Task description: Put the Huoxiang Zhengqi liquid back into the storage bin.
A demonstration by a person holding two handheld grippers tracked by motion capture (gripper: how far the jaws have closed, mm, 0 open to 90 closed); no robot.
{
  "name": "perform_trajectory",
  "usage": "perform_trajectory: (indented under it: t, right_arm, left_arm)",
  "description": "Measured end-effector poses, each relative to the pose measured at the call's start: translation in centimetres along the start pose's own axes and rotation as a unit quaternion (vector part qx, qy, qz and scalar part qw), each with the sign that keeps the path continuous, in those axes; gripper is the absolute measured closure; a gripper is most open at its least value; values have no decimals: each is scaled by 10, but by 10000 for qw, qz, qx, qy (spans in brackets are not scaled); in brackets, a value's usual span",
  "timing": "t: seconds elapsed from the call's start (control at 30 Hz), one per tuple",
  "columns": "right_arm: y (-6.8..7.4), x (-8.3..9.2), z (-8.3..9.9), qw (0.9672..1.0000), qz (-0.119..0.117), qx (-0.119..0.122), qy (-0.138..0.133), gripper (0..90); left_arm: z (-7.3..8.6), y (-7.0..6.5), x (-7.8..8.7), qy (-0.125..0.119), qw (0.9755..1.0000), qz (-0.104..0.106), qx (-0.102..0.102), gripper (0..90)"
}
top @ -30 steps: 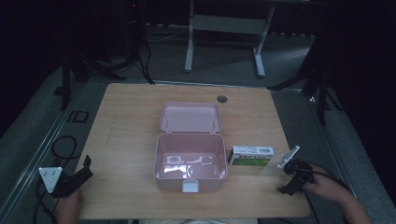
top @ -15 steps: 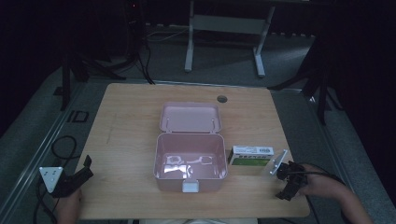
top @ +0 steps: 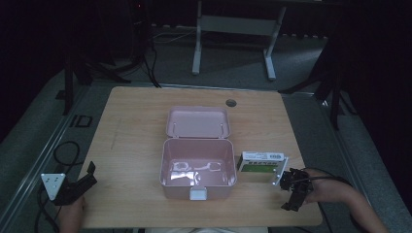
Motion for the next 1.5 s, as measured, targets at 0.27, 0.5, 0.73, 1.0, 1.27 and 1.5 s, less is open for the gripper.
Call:
perform_trajectory:
  t: [0.27,0.5,0.73,1.0,1.27,1.5]
  right_arm:
    - [2,5,-18,9993,0,362,109,133]
    - [8,18,-37,9965,12,838,-55,144]
    - [6,38,-51,9941,116,1074,-119,162]
    - [-7,59,-60,9931,274,1121,-206,184]
    - [-29,76,-64,9924,480,1129,-110,220]
    - [-47,86,-69,9911,600,1186,21,235]
  left_arm:
    - [0,0,0,3,10000,21,7,21]
    - [0,0,0,11,10000,31,12,21]
    - [0,0,-1,17,10000,47,15,21]
    - [0,0,0,19,10000,52,10,21]
    - [0,0,-1,22,10000,48,-2,21]
    - [0,-1,-1,27,10000,54,-12,21]
Point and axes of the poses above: each handheld gripper's, and its own axes: x roughly backward along the jaws, z roughly out of its underside, y roughly to its left, the point moved 8 cm from there along -x, roughly forward along the jaws
